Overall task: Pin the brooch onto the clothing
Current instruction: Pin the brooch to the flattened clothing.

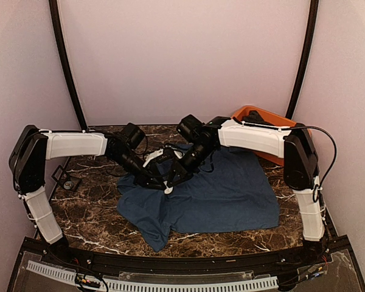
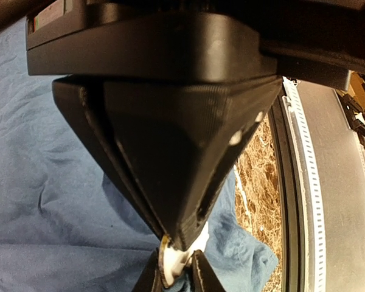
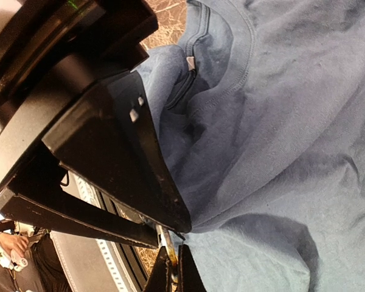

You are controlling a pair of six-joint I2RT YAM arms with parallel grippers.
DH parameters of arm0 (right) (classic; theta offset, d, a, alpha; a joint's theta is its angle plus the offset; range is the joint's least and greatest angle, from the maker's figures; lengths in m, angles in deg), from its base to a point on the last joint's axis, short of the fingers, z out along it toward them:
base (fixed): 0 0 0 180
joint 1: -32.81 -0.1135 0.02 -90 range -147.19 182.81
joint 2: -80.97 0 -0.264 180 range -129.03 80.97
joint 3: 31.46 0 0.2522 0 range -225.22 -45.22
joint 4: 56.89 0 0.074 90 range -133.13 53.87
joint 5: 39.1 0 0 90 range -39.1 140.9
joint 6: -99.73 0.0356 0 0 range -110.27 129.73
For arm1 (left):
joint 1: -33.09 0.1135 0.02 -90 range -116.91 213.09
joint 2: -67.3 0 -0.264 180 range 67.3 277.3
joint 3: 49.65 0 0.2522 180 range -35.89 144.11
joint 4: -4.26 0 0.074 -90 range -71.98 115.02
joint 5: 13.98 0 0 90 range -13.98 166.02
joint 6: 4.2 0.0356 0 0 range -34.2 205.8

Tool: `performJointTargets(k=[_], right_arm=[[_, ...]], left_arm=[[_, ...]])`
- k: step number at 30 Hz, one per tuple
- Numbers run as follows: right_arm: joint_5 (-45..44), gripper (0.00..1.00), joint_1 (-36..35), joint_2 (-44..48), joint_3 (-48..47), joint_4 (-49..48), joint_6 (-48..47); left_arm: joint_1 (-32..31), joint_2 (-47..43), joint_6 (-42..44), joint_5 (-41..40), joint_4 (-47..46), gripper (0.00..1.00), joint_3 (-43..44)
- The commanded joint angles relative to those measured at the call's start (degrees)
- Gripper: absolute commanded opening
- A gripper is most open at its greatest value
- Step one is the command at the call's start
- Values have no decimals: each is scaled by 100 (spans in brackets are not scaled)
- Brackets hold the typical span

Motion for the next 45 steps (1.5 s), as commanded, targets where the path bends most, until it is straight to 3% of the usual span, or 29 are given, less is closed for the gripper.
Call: performJointTargets(k=[1,14,24,30,36,45], right_arm=[[-750,0,-388,271,4,-432,-799],[-494,0,-336,529,270,-744,-719],[-329,0,-277,1022,1144,-1586,-341],[-257,0,-199,1028,1219,-1613,-398],[-103,0,-95,1004,1137,-1742,-443],[523,0,123,1178,1433,-1943,-1020]], left_arm=[[118,229,-1776,504,100,15,116],[164,-837,-1754,736,-1456,28,-613],[170,-703,-2147,906,-1786,25,-543],[266,-673,-1939,960,-1436,25,-476],[269,-734,-1714,906,-1051,38,-456],[269,-963,-1474,1061,-778,44,-615]])
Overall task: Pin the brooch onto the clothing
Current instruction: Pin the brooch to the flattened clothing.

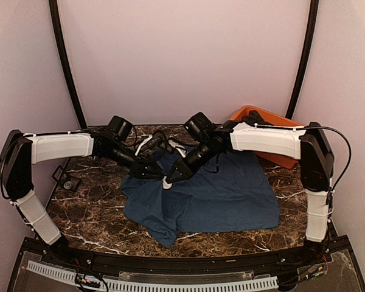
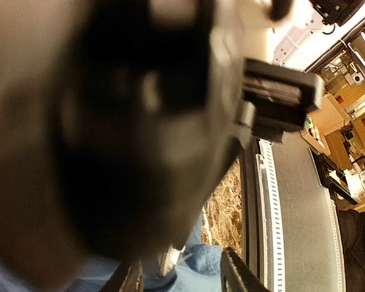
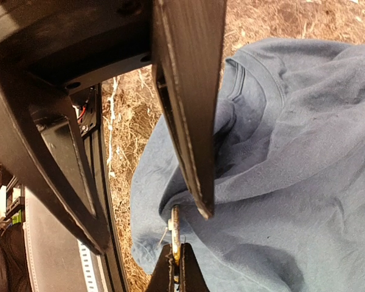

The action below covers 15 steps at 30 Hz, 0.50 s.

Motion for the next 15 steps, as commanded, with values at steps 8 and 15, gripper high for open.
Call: performJointTargets(k=[8,15], right_arm=[[709,0,89,249,142,-314,-825],[866,0,89,288,165,-260,-1015]], left_arm=[[-11,60,325,304,587,47,148],[-15,305,362,409,687,47,320]])
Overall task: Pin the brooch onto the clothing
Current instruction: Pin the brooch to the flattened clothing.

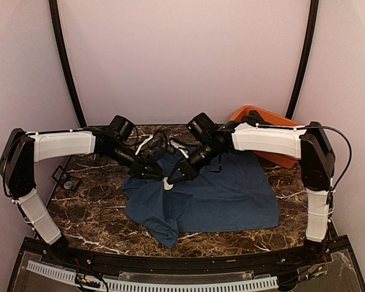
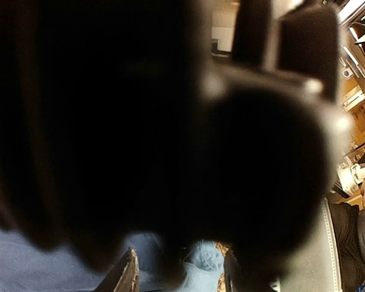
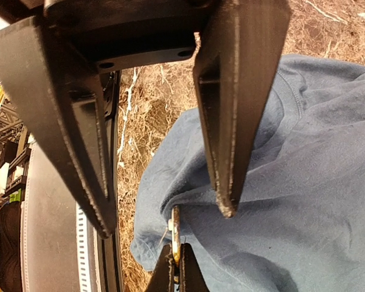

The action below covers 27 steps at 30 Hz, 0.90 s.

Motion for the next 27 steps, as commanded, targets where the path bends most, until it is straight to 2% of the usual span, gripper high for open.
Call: performJointTargets(k=[1,16,20,27], right_arm=[[316,0,4,217,-21,-159,-241],[627,0,4,173,-76,-93,-224],[844,0,5,195,-47,-96,-292],[790,0,12,202,-14,-141,-317]], left_arm=[[-19,208,102,165,326,47,134],[-191,530,248,150,547,37,244],[-197,555,228,65,420,43,166],[-54,303,-235,108,-308,46,-96]])
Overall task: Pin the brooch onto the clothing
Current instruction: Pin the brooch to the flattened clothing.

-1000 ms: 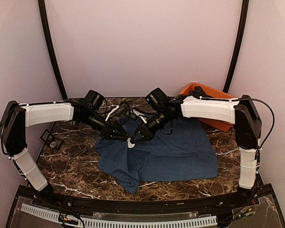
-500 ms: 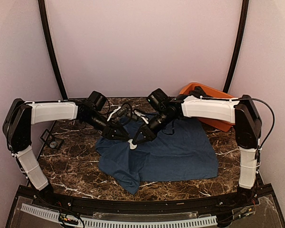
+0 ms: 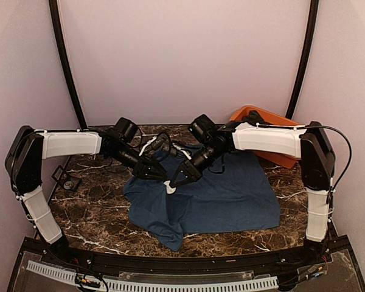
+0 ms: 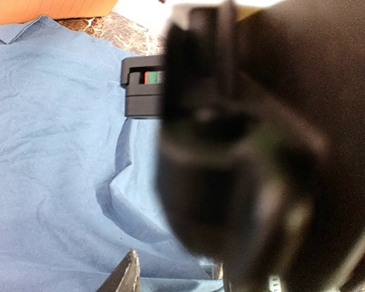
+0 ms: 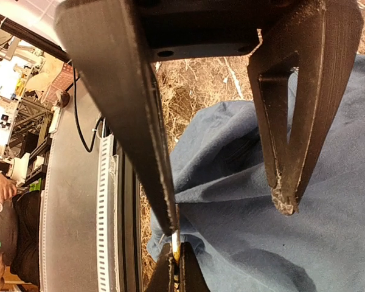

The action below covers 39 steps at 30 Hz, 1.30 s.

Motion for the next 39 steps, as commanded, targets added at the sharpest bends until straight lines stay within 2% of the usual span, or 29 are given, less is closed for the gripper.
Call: performJointTargets(k=[1,7,12,14,21,32,39], right_arm=[[206,0,-39,203,-23,-573,-114],[213,0,53,163,0,-777,83],[235,0,111,142,41,-865,163],[258,0,124,136,37,-873,184],[468,0,129,140,-3,-874,173],[566,0,134,105,-20,-878,184],[556,0,134,95,-38,-874,203]], left_arm=[[-7,-168,-295,-109,-213,46,-300],[123,-589,-598,-252,-664,46,-635],[395,-986,-1201,-58,-1760,47,-1209],[403,-1008,-1229,68,-1816,48,-1220],[318,-828,-1113,199,-1656,50,-1102],[23,-598,-592,90,-914,54,-850],[5,-543,-559,47,-900,47,-802]])
